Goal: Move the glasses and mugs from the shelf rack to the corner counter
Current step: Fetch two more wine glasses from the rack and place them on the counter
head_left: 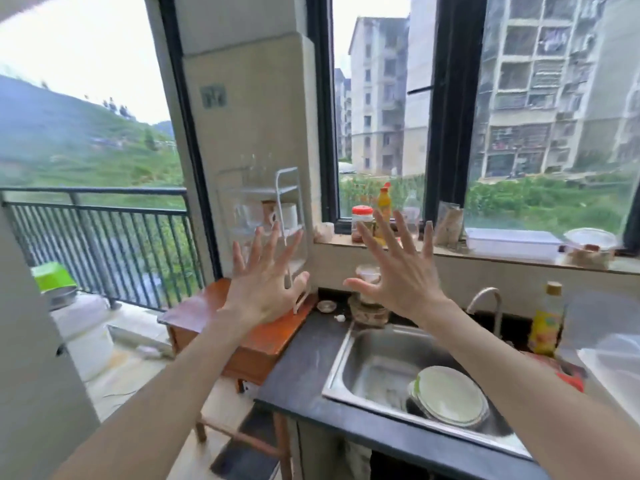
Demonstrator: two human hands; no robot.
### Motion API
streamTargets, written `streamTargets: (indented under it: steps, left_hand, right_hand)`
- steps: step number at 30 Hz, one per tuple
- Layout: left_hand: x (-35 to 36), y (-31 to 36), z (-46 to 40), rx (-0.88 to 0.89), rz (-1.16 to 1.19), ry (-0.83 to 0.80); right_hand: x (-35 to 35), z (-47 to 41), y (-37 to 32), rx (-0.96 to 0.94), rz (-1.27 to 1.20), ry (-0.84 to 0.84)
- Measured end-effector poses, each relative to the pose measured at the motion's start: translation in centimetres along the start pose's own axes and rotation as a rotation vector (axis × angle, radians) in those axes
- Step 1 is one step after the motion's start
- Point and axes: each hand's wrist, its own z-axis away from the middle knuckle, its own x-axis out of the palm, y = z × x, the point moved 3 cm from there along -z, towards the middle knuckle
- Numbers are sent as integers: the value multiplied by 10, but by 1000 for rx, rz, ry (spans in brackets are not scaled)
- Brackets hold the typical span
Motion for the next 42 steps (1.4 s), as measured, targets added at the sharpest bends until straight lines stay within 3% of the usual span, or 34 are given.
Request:
streamTargets:
  steps: [12,22,27,33,38,42]
  left_hand:
    - [32,-183,-91,-198,-29,-32]
    - [122,-341,-182,-157,37,-89]
    - [146,-414,-251,-121,59,-69]
    - [170,-432,-338,21,152,14]
    - [196,-428,-407,88,266,39]
    - [217,-423,-467,85,398,100]
  right_hand:
    - [93,-200,-116,-135,-145,39]
    - [200,-346,-205,-139,-84,39]
    - [228,-419,-216,-90,-42,62]
    - [262,-487,-201,105,-141,70]
    - [289,-539,-176,105,-76,113]
    - [307,-586,-154,174,-163,147]
